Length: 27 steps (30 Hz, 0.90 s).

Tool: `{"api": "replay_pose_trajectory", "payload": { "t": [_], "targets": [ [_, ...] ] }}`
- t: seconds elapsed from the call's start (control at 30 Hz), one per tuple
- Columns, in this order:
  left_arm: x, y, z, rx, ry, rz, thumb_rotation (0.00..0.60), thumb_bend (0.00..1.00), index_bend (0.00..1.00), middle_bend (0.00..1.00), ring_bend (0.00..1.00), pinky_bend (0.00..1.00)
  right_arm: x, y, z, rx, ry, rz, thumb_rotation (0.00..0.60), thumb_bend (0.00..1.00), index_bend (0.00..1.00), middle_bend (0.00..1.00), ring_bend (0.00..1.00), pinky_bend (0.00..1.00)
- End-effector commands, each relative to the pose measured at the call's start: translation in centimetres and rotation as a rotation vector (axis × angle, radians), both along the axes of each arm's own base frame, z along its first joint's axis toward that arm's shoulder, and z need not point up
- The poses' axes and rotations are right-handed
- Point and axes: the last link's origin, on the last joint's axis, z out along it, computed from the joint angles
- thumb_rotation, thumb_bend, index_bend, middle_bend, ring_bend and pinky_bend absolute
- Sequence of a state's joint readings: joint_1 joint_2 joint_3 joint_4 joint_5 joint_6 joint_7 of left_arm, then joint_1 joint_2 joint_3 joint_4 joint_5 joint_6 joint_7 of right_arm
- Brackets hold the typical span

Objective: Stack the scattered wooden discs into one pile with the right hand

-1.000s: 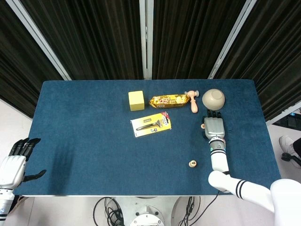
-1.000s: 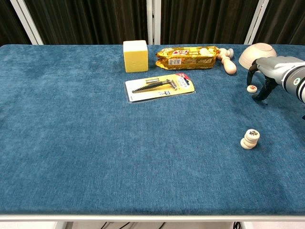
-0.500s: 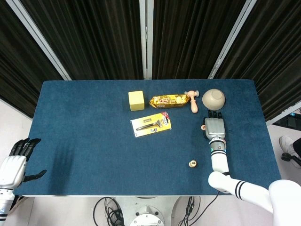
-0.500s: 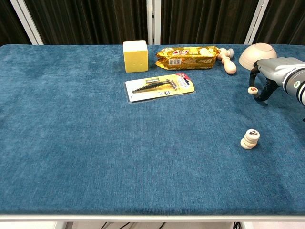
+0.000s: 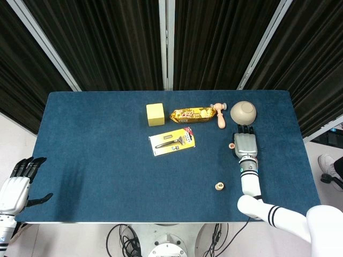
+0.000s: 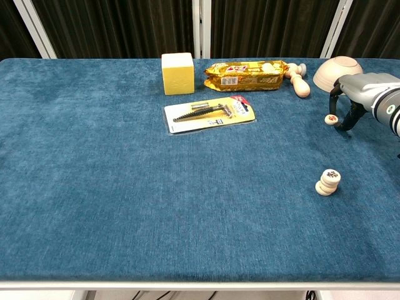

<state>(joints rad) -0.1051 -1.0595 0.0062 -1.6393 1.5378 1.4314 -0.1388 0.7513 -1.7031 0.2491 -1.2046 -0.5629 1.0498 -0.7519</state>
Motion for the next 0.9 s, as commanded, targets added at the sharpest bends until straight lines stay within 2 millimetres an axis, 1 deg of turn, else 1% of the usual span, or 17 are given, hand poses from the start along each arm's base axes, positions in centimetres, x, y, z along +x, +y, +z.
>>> {"api": "replay_pose_trajectory", "payload": {
  "t": [0.03, 0.27, 0.47, 0.67, 0.9],
  "targets": [
    [0.0, 0.0, 0.0, 0.000, 0.000, 0.000, 0.600, 0.13, 0.11, 0.09, 0.00, 0.00, 0.1, 0.0, 0.0, 0.000, -0.002, 0.005, 0.600, 0.29, 0.51, 0.08, 0.00, 0.00],
    [-0.1, 0.1, 0.0, -0.001, 0.000, 0.002, 0.600, 0.13, 0.11, 0.09, 0.00, 0.00, 0.5, 0.1, 0.7, -0.015, -0.025, 0.028, 0.600, 0.29, 0.53, 0.09, 0.00, 0.00],
    [-0.2, 0.1, -0.1, -0.004, 0.003, 0.003, 0.600, 0.13, 0.11, 0.09, 0.00, 0.00, 1.1, 1.1, 2.0, -0.004, -0.051, 0.069, 0.600, 0.30, 0.55, 0.09, 0.00, 0.00],
    [-0.1, 0.1, -0.2, -0.007, 0.010, 0.002, 0.600, 0.13, 0.11, 0.09, 0.00, 0.00, 1.9, 3.2, 3.2, 0.035, -0.086, 0.129, 0.600, 0.30, 0.56, 0.10, 0.00, 0.00],
    [0.0, 0.0, -0.3, -0.009, 0.015, 0.000, 0.600, 0.13, 0.11, 0.09, 0.00, 0.00, 2.4, 6.3, 4.4, 0.086, -0.113, 0.182, 0.600, 0.30, 0.57, 0.10, 0.00, 0.00]
  ]
}}
